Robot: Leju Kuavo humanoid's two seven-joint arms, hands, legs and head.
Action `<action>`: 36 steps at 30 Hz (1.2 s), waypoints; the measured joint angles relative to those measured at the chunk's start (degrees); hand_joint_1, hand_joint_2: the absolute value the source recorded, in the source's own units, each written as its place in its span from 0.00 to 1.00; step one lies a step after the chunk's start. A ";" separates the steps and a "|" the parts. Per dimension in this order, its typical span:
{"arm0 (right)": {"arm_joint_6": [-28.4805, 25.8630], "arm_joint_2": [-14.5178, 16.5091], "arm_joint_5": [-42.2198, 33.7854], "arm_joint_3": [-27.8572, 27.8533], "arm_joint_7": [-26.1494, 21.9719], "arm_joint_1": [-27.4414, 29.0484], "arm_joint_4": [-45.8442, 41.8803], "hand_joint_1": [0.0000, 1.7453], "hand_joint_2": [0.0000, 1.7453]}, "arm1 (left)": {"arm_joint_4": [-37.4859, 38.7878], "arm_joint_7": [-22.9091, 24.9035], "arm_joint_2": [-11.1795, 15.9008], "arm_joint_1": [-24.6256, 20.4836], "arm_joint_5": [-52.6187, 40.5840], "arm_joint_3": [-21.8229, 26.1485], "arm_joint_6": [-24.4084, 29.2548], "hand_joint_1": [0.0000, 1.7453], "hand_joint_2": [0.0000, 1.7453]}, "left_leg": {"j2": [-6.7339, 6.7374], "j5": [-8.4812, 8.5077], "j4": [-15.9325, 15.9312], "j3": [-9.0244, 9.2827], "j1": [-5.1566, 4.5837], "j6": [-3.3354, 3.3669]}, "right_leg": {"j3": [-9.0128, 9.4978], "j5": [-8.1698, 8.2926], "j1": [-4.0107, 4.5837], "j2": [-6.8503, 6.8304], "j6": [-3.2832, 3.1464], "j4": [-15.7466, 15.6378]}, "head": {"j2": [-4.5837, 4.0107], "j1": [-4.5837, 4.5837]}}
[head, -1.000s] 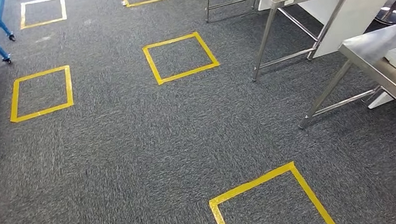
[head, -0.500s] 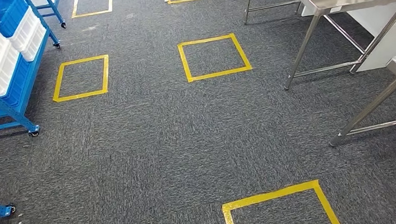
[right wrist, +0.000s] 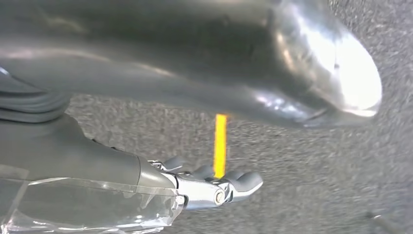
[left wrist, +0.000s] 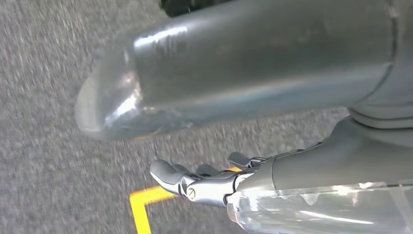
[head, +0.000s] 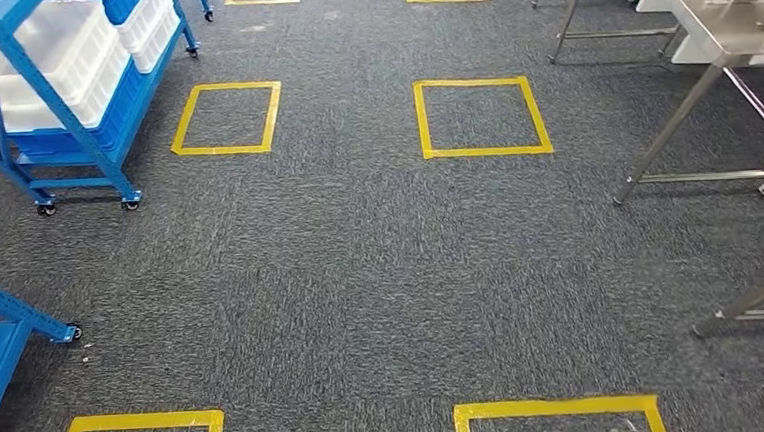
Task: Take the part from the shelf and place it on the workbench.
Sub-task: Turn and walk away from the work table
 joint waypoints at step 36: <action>-7.28 10.56 10.30 -2.66 20.91 4.13 8.19 0.00 0.00 | 17.05 14.88 4.46 -5.29 14.80 -13.86 6.16 0.00 0.00 | -3.69 0.20 0.23 -0.20 -0.33 -0.03 | -5.18 -0.12 0.22 2.66 -0.73 7.58 | 0.01 0.25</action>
